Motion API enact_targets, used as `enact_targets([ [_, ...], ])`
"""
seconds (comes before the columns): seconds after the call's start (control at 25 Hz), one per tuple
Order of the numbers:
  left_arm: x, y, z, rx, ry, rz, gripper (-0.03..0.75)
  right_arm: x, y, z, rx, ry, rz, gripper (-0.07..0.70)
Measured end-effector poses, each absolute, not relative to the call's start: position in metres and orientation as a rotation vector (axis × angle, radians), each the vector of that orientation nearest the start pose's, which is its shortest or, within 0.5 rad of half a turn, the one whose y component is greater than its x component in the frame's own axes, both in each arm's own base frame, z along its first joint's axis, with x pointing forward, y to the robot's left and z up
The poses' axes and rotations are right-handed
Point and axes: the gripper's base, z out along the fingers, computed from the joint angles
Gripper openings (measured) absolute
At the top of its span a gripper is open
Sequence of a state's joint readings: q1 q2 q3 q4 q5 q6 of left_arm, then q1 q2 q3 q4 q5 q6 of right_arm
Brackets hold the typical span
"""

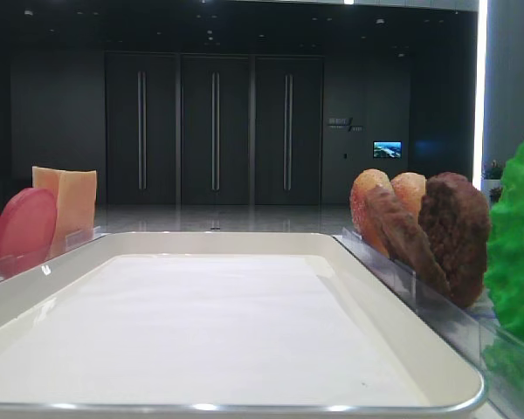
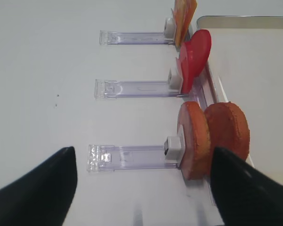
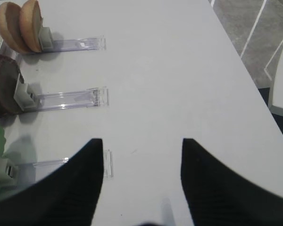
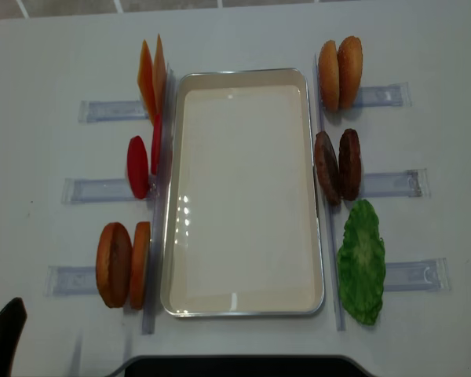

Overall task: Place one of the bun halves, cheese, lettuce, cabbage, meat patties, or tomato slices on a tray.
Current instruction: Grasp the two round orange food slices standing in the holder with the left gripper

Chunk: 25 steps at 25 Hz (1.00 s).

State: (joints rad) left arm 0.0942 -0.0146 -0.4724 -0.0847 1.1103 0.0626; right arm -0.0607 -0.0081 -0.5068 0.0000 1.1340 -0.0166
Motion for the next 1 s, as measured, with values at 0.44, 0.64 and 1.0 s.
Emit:
enact_targets([
  [0.44, -0.0056, -0.0075, 0.2658, -0.027, 2.104, -0.008, 0.624, -0.0101, 0.0006, 0.2732, 0.046, 2.103, -0.046, 0.358],
  [0.64, -0.0056, -0.0075, 0.2658, -0.027, 2.104, -0.008, 0.622, -0.0101, 0.0006, 0.2732, 0.046, 2.103, -0.046, 0.358],
  [1.0, -0.0056, -0.0075, 0.2658, -0.027, 2.104, -0.008, 0.578, -0.0101, 0.0006, 0.2732, 0.046, 2.103, -0.046, 0.358],
])
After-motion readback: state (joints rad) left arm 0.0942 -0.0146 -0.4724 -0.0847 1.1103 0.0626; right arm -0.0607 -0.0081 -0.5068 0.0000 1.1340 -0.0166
